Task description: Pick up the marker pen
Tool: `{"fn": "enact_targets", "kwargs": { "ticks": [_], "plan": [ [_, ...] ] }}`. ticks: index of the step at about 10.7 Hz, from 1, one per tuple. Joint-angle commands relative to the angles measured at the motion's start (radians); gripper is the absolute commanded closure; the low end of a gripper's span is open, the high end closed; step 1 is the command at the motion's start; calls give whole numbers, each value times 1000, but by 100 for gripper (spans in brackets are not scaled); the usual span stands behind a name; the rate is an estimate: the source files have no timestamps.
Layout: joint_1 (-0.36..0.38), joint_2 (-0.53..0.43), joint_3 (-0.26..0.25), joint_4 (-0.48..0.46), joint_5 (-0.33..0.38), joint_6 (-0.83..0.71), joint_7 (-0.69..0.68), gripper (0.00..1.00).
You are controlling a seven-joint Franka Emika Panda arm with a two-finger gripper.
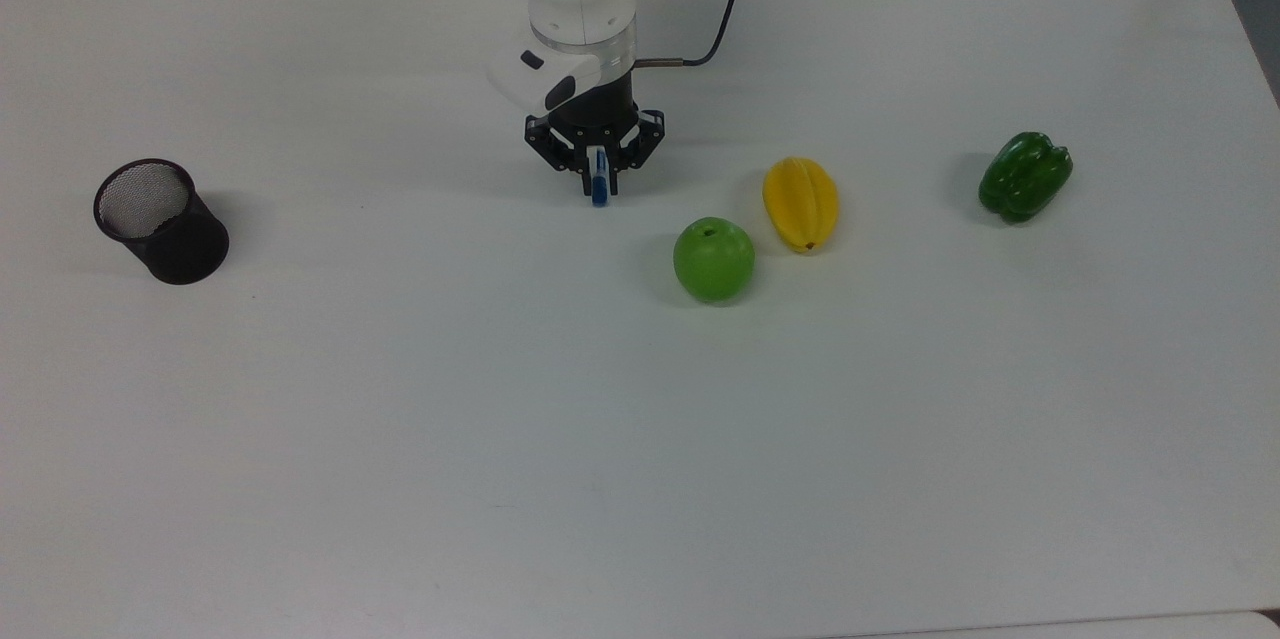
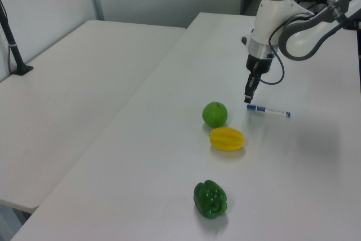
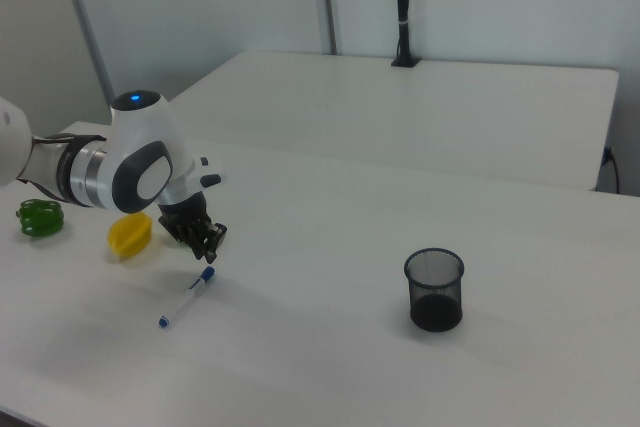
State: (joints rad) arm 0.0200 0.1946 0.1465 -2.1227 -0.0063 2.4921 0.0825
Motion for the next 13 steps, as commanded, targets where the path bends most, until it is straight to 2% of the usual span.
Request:
{"fn": "enact_targets", "kwargs": {
  "ticks": [1,2,4,7,13],
  "plan": [
    [11,-10,-4,-8,-18,28,19,4],
    [9,-18,-4,-6,-17,25,19,0],
    [6,-43,-4,55,-18,-46,14,0],
    [-3,-99,-10,240,-18,-379,28,0],
    [-49,-227,-12,476,0,-885,121,0]
  ]
}}
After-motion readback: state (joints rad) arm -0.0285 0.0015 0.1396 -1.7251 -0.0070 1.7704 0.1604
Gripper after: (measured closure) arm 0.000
